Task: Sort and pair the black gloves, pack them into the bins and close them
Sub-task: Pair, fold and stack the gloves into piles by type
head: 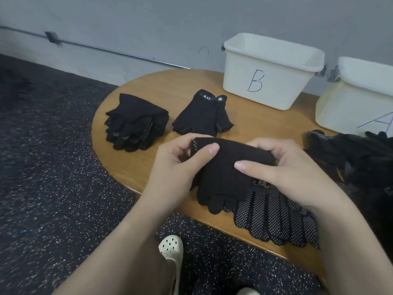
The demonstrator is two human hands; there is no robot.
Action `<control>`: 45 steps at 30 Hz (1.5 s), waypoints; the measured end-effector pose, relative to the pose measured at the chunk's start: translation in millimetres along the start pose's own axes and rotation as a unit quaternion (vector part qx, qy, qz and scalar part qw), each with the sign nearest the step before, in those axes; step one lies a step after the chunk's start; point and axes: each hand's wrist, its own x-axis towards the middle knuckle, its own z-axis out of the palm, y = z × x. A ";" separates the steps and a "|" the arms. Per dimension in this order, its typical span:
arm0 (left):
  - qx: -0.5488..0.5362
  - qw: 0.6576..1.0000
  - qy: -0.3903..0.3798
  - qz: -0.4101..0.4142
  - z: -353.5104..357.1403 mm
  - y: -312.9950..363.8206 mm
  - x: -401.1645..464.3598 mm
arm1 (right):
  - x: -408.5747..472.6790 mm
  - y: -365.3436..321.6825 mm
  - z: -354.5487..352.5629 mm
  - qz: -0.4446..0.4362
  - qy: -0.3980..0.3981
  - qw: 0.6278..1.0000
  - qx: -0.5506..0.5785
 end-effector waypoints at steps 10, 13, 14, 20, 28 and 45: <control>0.068 0.989 0.106 0.072 -48.6 18.5 2.6 | 54.0 -24.0 58.5 -0.109 0.022 0.993 0.035; 0.095 0.980 0.138 0.104 -62.9 30.3 9.8 | 70.8 -31.3 76.8 -0.121 0.061 0.991 -0.004; 0.102 0.978 0.144 0.110 -67.8 34.6 12.1 | 76.3 -34.7 82.0 -0.125 0.073 0.989 -0.009; 0.158 0.971 0.140 0.116 -99.2 57.9 26.1 | 106.9 -49.4 103.6 -0.168 0.085 0.982 0.022; 0.187 0.975 0.113 0.024 -121.8 75.4 57.0 | 142.4 -54.8 119.5 -0.166 0.140 0.974 0.060; 0.239 0.921 0.305 0.045 -138.8 32.3 76.2 | 203.8 -42.9 142.4 -0.013 0.187 0.981 0.051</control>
